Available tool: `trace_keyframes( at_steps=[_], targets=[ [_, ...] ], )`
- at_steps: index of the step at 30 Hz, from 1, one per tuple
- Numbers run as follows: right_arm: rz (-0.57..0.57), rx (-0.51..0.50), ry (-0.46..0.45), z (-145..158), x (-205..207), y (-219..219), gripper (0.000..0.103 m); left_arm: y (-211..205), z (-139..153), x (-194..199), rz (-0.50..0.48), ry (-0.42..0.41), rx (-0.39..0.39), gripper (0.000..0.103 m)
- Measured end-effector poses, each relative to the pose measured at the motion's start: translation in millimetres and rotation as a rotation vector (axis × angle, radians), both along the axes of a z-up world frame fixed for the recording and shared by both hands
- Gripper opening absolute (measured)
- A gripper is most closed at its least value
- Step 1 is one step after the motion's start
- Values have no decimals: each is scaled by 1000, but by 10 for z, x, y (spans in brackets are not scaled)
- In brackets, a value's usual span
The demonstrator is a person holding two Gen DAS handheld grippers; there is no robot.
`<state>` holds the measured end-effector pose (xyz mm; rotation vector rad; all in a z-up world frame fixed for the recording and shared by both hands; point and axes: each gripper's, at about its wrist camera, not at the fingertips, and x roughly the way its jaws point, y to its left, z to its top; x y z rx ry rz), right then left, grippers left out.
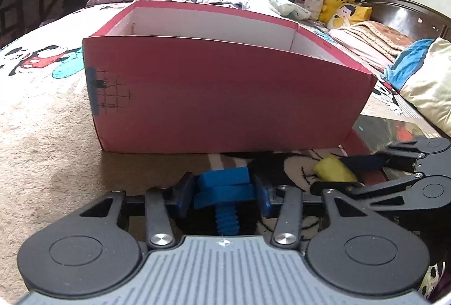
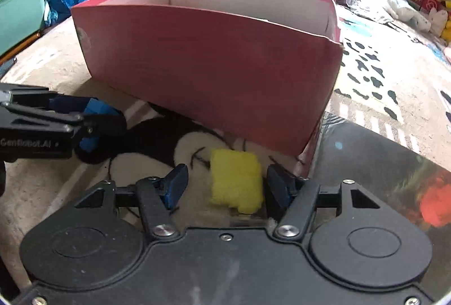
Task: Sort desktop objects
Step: 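Lift the yellow bag with the right tool and drop it into the box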
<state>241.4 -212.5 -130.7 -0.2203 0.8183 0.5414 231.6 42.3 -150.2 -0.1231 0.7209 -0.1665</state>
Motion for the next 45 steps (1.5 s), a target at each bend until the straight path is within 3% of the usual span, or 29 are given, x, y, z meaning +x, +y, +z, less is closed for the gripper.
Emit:
trace_keyframes(
  at_steps=[10, 19, 31, 36, 45],
  targets=[
    [-7, 94, 10, 145, -71, -155, 39, -46, 78, -51, -19, -34, -1, 41],
    [33, 206, -51, 647, -118, -194, 39, -21, 80, -60, -15, -35, -10, 41],
    [14, 291, -91, 1094, 344, -43, 39, -16, 81, -68, -32, -33, -14, 41],
    [-34, 292, -43, 1077, 729, -18, 39, -10, 82, -58, -39, -33, -15, 41],
    [-112, 192, 83, 676, 1212, 109, 39, -18, 79, -49, -46, -33, -18, 41]
  ],
)
